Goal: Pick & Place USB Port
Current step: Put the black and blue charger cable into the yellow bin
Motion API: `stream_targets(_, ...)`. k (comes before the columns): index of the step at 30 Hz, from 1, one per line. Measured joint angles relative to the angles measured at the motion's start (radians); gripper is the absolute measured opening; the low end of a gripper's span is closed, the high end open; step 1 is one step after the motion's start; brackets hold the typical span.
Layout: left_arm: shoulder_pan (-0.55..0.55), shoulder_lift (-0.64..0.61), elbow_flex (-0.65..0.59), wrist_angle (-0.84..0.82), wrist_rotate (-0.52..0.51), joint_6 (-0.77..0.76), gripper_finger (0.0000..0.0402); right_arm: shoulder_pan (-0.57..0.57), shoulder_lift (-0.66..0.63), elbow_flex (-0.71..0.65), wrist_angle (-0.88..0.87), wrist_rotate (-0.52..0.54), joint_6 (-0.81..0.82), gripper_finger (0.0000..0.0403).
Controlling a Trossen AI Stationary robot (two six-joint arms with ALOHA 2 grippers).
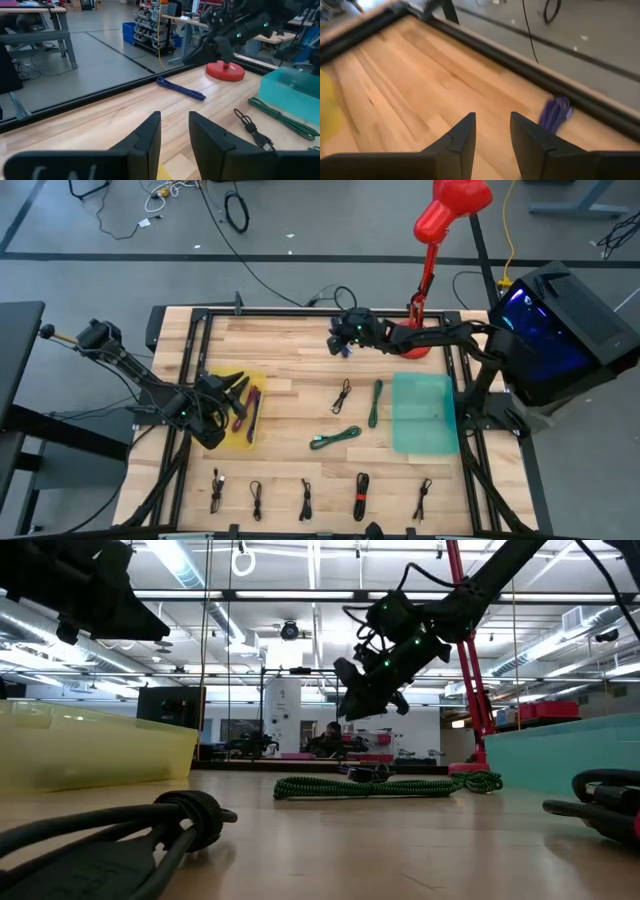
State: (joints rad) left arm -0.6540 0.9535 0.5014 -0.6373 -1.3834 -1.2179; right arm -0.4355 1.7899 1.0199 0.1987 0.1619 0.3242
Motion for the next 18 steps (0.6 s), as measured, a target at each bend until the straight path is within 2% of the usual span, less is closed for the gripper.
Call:
stream_targets(9,0.000,0.000,0.000,0.006,0.000,0.000,0.0105,0.000,0.004,0.000,-0.098,0.003,0.011,0.0123)
stream_targets(18,0.000,0.000,0.000,0.015,0.000,0.000,0.0105,0.016,0.026,0.001,-0.086,-0.050,0.023,0.0123)
